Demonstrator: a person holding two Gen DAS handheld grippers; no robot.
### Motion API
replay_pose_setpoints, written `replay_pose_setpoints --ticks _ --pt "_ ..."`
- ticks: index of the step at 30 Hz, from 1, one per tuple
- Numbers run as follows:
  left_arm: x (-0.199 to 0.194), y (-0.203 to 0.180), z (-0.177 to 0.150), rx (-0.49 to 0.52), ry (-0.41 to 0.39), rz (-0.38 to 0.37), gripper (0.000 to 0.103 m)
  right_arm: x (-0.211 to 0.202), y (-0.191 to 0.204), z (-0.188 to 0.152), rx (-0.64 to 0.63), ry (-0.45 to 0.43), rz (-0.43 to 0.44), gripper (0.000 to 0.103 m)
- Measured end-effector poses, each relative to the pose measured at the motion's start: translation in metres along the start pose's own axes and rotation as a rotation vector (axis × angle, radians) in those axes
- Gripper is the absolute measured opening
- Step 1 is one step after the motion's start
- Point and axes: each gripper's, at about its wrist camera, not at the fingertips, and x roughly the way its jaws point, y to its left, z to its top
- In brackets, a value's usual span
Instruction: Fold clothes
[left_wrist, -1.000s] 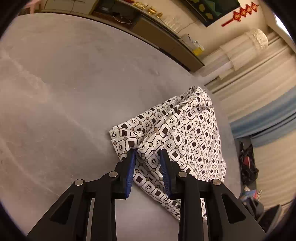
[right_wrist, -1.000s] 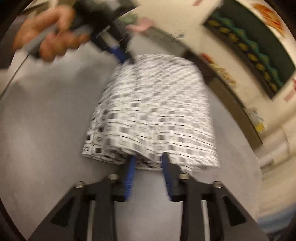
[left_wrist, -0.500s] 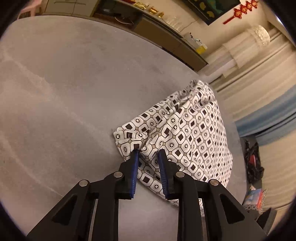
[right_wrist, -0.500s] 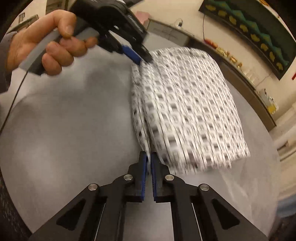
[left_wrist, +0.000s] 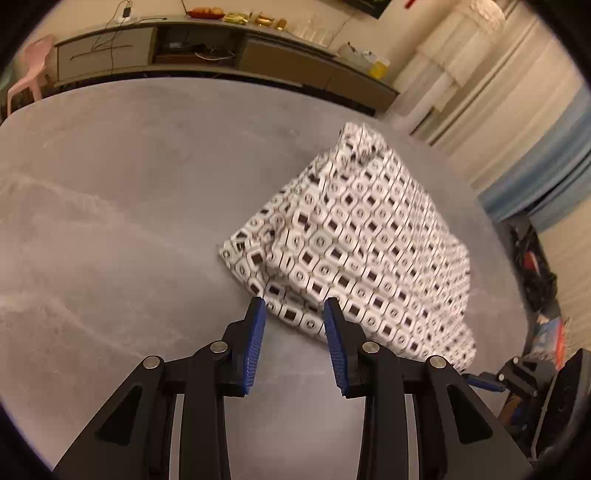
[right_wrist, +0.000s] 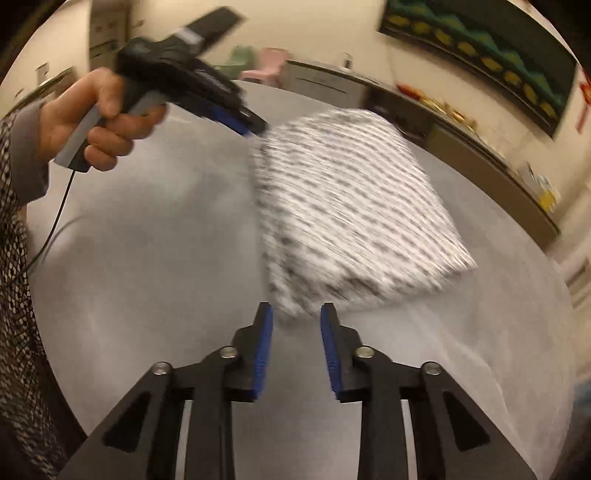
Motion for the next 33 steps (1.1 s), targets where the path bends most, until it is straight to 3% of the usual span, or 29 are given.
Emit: replay_pose_setpoints --ticks 5,6,7,9,12,16,21,24,28,33 --pt "0.018 -0.007 0.0 0.026 -0.012 0.07 0.035 0.029 0.01 0.007 -0.008 0.033 -0.047 0.025" --pt "0.02 -0.008 0.001 0.025 -0.024 0.084 0.035 0.032 0.009 0.009 -0.003 0.04 -0.055 0.019" --pt "0.021 -0.009 0.003 0.024 -0.036 0.1 0.032 0.036 0.008 0.011 0.001 0.047 -0.062 0.004" --pt "0.023 -0.01 0.006 0.035 -0.052 0.191 0.021 0.033 0.004 0.008 0.0 0.05 -0.072 0.003" --pt "0.022 -0.009 0.006 0.028 -0.042 0.207 0.022 0.025 -0.003 -0.001 0.002 0.054 -0.082 0.002" --pt "0.024 -0.029 -0.003 0.103 -0.031 0.241 0.024 0.01 -0.019 -0.02 0.024 0.069 -0.084 0.002" --pt "0.028 -0.053 -0.013 0.153 -0.006 0.217 0.028 -0.002 -0.031 -0.041 0.055 0.095 -0.124 0.002" --pt "0.031 -0.069 -0.02 0.211 -0.015 0.259 0.029 -0.009 -0.034 -0.054 0.066 0.107 -0.137 0.002" --pt "0.032 -0.074 -0.023 0.208 -0.002 0.219 0.029 -0.019 -0.037 -0.067 0.066 0.116 -0.158 0.002" --pt "0.014 -0.055 -0.02 0.098 0.078 0.022 0.029 -0.032 -0.049 -0.081 0.081 0.128 -0.182 0.002"
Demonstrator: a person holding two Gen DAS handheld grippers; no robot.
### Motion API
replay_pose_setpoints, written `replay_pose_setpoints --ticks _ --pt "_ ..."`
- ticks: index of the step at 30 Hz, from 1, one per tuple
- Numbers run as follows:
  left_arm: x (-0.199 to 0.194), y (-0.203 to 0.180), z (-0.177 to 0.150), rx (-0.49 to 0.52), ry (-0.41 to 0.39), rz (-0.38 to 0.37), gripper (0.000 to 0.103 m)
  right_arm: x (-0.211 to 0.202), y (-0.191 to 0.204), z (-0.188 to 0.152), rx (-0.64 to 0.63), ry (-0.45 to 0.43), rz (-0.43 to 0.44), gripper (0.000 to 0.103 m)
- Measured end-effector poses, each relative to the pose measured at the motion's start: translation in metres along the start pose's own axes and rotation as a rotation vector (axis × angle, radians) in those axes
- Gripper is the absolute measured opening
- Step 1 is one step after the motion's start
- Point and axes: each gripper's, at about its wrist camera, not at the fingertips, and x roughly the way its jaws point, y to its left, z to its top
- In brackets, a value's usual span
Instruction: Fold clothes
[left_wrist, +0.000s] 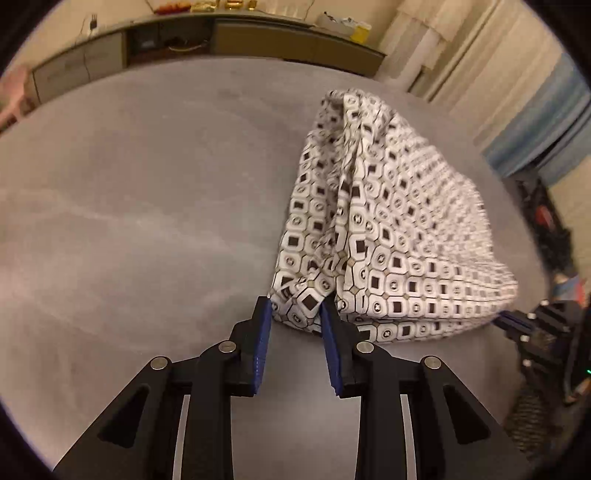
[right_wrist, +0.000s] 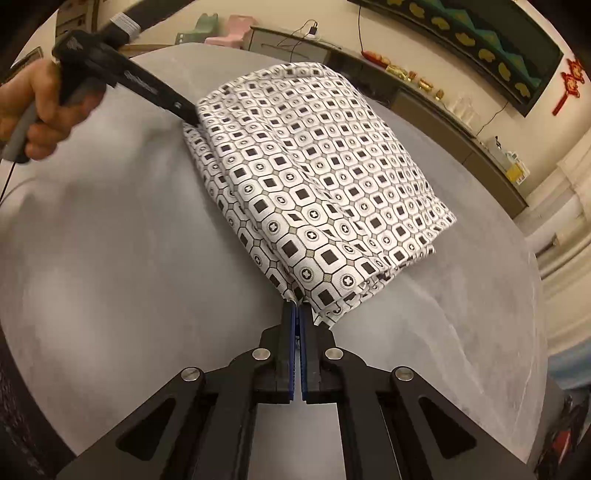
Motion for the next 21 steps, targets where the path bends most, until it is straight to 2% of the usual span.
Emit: replay_pose_setpoints --ticks 3,6,7,10,11,16,17,18,20,21 --pt "-0.021 -0.002 -0.002 0.006 -0.046 0.004 0.026 -0.021 -0.008 -0.004 0.04 -0.037 -0.01 0.008" --pt "-0.027 0.003 0.002 -0.032 -0.07 -0.054 0.026 -0.047 -0.006 0.001 0.05 -0.114 -0.032 0.011" --pt "-0.025 0.005 0.002 -0.051 -0.062 -0.074 0.026 -0.047 0.002 0.012 0.026 -0.139 -0.029 0.016" --pt "-0.017 0.015 0.0 -0.114 -0.042 -0.122 0.026 -0.04 0.027 0.051 -0.053 -0.203 -0.004 0.043" --pt "-0.014 0.02 0.0 -0.141 -0.037 -0.131 0.026 -0.031 0.036 0.063 -0.084 -0.208 0.001 0.043" --pt "-0.006 0.044 -0.001 -0.233 -0.029 -0.151 0.026 0.027 0.074 0.104 -0.2 -0.149 0.013 0.042" --pt "-0.006 0.045 0.0 -0.235 -0.029 -0.161 0.026 0.035 0.076 0.108 -0.204 -0.127 0.019 0.025" --pt "-0.006 0.046 0.0 -0.236 -0.029 -0.172 0.026 0.042 0.077 0.112 -0.206 -0.103 0.025 0.014" --pt "-0.007 0.047 0.001 -0.239 -0.028 -0.193 0.026 0.036 0.075 0.117 -0.188 -0.12 0.032 0.006" --pt "-0.005 0.048 0.002 -0.24 -0.022 -0.193 0.026 0.028 0.073 0.119 -0.173 -0.14 0.034 0.006"
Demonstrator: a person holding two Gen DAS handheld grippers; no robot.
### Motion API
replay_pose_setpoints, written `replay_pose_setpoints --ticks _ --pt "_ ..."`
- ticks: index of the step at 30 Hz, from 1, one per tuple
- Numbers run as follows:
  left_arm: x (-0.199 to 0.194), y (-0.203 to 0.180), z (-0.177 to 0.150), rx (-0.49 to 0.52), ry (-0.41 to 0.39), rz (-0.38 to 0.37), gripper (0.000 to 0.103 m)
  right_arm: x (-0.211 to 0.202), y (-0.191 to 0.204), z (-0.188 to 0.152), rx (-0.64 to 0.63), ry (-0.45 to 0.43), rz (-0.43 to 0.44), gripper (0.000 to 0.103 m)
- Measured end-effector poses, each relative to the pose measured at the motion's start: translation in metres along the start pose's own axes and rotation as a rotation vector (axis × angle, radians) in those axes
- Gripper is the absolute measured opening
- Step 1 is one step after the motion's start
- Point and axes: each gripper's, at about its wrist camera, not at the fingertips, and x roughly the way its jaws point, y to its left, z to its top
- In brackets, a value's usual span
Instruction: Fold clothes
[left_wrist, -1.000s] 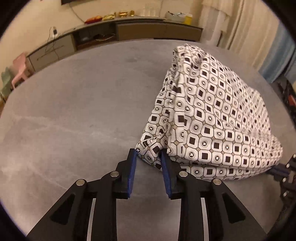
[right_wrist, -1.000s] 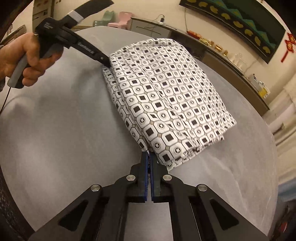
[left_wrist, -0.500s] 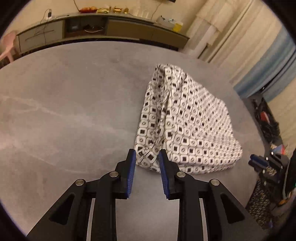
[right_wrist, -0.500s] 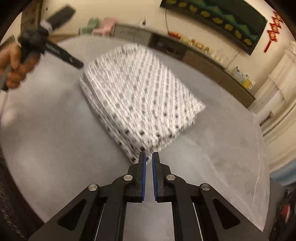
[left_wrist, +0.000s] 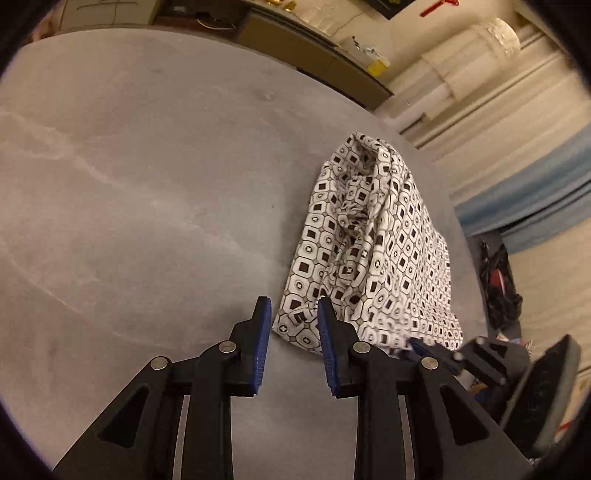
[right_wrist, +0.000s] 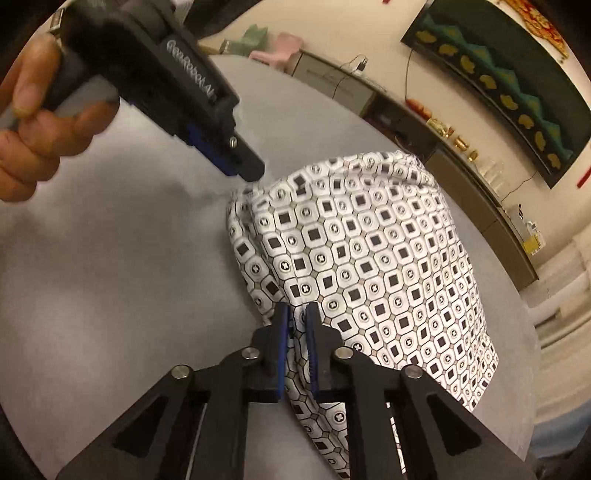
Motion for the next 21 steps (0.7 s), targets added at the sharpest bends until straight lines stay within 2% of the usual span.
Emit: replay_pose_setpoints --ticks 4,7,9,12,15,16,18,19,21 --pt "0.011 0.004 0.002 -0.01 0.026 -0.002 0.026 -0.027 0.003 0.009 0.029 -0.048 0.035 0.003" --pt "0.015 0.002 0.0 -0.004 0.021 -0.002 0.026 -0.01 0.011 0.006 0.009 -0.013 0.055 0.003" --pt "0.015 0.002 -0.002 -0.005 0.024 0.001 0.026 -0.002 0.009 0.003 0.046 0.001 0.082 0.004" --pt "0.012 0.002 -0.002 -0.008 0.012 0.008 0.026 -0.004 -0.004 0.0 0.142 -0.015 0.141 0.009" --pt "-0.001 -0.006 0.001 0.002 -0.057 0.013 0.026 -0.018 -0.025 -0.003 0.238 -0.063 0.19 0.022" --pt "-0.008 -0.013 0.001 0.029 -0.09 0.017 0.026 -0.02 -0.032 -0.004 0.273 -0.074 0.209 0.027" --pt "-0.017 -0.031 0.0 0.1 -0.145 0.014 0.026 -0.015 -0.043 -0.011 0.348 -0.059 0.237 0.027" --pt "-0.014 -0.042 -0.002 0.143 -0.141 0.004 0.027 -0.012 -0.049 -0.015 0.386 -0.049 0.25 0.027" --pt "-0.008 -0.063 -0.007 0.228 -0.133 -0.014 0.028 0.001 -0.042 -0.02 0.37 0.017 0.272 0.027"
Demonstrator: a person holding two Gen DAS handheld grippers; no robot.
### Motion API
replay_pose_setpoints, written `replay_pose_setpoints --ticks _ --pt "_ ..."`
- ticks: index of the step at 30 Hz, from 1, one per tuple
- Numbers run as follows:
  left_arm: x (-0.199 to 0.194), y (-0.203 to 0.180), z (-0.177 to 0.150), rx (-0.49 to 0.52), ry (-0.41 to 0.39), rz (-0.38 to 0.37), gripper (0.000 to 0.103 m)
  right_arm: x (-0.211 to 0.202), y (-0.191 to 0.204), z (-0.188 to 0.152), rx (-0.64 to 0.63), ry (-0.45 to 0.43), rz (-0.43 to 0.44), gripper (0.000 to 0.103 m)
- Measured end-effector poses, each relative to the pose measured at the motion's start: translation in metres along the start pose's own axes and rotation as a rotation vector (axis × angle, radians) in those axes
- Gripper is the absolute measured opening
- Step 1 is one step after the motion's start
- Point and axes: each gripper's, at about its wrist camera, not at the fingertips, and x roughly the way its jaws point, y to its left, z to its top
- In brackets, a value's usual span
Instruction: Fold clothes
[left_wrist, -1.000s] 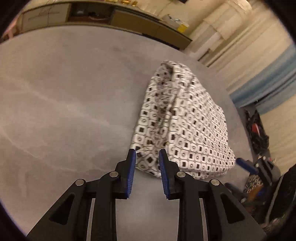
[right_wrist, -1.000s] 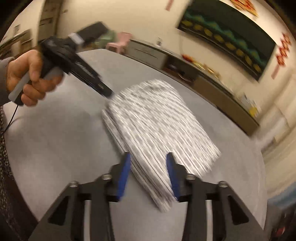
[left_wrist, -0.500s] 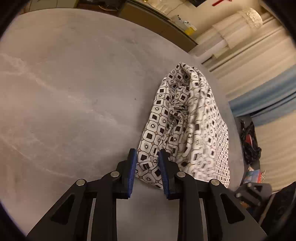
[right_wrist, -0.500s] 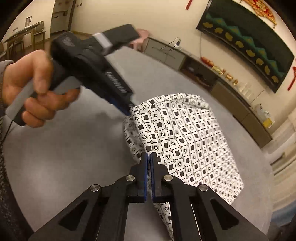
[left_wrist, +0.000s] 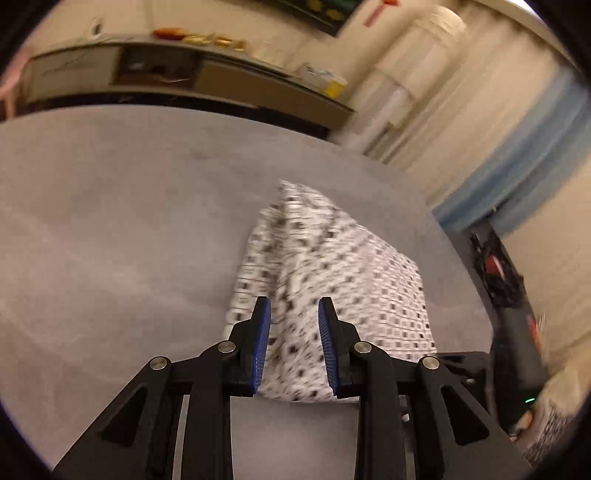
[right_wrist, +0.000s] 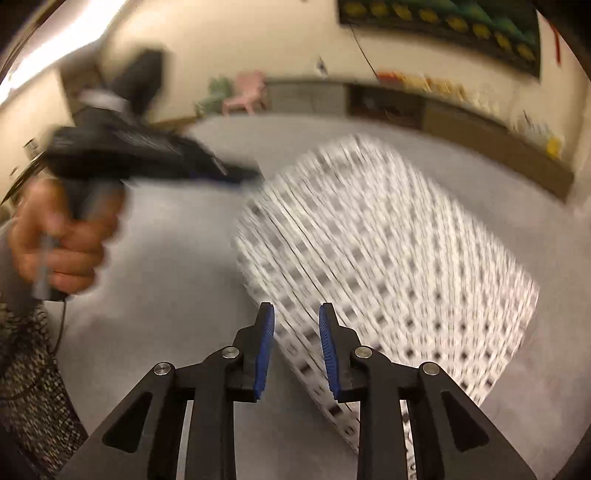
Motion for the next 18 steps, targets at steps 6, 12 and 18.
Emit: replay_pose_setpoints --ticks 6,12,18 --pt "0.05 0.009 -0.011 -0.022 0.099 0.114 0.036 0.001 -0.003 0.003 -0.038 0.112 0.083 0.03" --pt "0.05 0.011 -0.011 -0.041 0.121 0.126 0.036 -0.009 -0.068 0.013 0.097 0.037 -0.103 0.03" --pt "0.012 -0.006 0.007 0.007 0.083 0.165 0.033 -0.021 -0.096 0.006 0.044 0.1 -0.03 0.03"
